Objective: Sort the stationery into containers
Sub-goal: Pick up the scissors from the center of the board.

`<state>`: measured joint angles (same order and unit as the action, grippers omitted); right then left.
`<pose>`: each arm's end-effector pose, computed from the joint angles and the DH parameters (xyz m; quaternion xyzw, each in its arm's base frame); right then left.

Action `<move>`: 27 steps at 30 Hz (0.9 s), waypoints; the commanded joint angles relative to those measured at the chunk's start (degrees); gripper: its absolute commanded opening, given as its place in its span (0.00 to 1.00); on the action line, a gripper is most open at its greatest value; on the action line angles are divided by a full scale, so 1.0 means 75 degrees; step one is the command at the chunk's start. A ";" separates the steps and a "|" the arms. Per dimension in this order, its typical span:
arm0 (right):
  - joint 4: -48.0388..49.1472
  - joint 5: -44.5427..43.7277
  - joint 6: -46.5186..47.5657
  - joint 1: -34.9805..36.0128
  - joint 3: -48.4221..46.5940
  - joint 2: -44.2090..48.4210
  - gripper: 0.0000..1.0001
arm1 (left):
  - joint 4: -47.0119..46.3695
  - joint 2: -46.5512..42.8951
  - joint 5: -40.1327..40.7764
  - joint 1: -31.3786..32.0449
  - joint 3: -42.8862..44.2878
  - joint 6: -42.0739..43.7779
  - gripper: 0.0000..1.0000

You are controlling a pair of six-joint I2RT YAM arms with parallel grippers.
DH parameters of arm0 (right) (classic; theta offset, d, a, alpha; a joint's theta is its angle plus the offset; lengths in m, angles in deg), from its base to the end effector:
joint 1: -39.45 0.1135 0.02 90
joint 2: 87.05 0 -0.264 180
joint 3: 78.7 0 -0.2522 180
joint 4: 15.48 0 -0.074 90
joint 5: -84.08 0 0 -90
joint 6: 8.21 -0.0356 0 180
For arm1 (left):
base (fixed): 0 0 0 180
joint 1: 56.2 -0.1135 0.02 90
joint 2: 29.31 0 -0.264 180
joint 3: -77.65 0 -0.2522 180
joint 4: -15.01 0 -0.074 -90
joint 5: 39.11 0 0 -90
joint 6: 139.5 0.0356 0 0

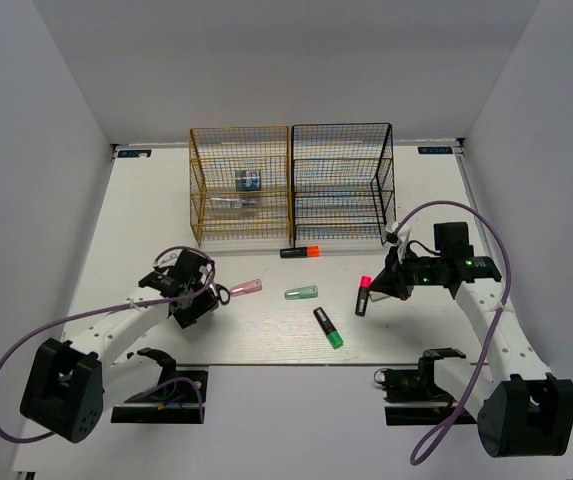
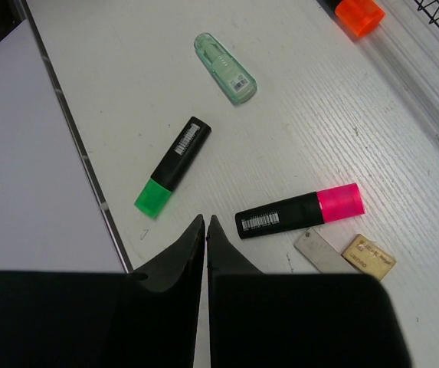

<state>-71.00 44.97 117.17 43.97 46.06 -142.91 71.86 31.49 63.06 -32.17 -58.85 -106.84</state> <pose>0.1750 0.0415 0.2492 -0.4124 0.7693 0.3262 0.3628 0.1508 -0.0590 0.1643 -0.2963 0.9394 -0.0098 0.1724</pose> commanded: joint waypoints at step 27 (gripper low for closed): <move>0.0107 -0.0118 0.0193 -0.0063 -0.0025 0.0170 0.06 | -0.0203 0.1736 -0.0157 -0.0392 0.1332 0.0310 0.55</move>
<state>-71.02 43.68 118.20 43.90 46.09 -142.38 70.38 43.25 61.35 -34.77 -51.50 -104.90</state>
